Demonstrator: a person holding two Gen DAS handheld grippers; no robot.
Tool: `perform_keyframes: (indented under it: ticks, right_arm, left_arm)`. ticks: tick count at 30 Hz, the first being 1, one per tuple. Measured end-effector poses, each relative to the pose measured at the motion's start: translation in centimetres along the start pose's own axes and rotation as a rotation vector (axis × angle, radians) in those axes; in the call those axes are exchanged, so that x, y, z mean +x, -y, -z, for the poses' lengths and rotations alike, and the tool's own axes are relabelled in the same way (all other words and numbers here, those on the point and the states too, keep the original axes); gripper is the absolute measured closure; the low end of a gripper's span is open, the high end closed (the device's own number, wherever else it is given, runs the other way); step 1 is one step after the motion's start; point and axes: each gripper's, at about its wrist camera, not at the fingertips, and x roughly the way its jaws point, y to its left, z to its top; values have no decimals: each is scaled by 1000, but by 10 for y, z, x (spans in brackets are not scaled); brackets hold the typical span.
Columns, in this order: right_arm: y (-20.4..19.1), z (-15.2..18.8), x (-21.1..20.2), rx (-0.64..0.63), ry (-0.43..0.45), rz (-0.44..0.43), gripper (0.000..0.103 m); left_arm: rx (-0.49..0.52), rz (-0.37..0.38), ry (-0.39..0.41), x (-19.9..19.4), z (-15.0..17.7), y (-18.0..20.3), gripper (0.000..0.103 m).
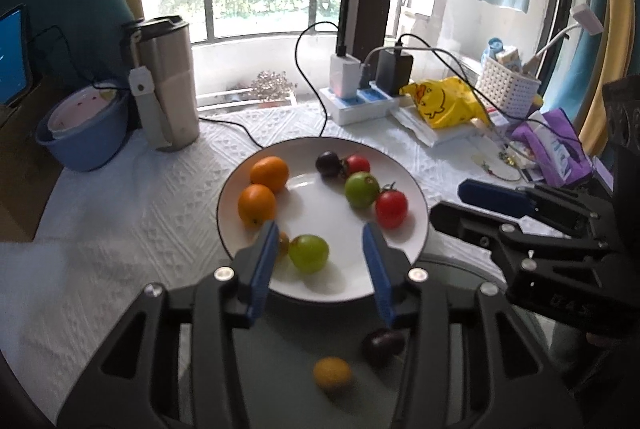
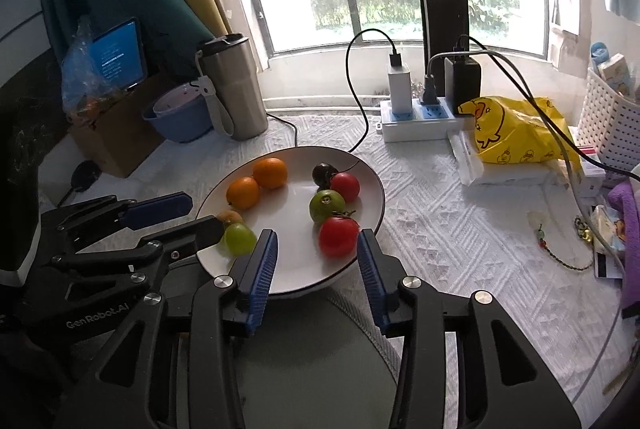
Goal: Organize fruits
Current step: 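Open both grippers to release the lime and tomato onto the plate, then move both open grippers back to the last fruits on the tray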
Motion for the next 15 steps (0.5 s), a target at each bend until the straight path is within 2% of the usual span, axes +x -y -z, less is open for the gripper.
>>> perform_keyframes:
  ticks: [9,13,15]
  right_arm:
    - [1,10,-22,-2,24,-9,59]
    - [2,15,-31,0,31,-13,59]
    - [2,18,-34,0,33,-15,59]
  left_arm:
    - [-38,-17,27,-26,15,7,55]
    - [-57,-13,34,-35,23,9,37]
    - [-62,-13,35,-39,27,11,36]
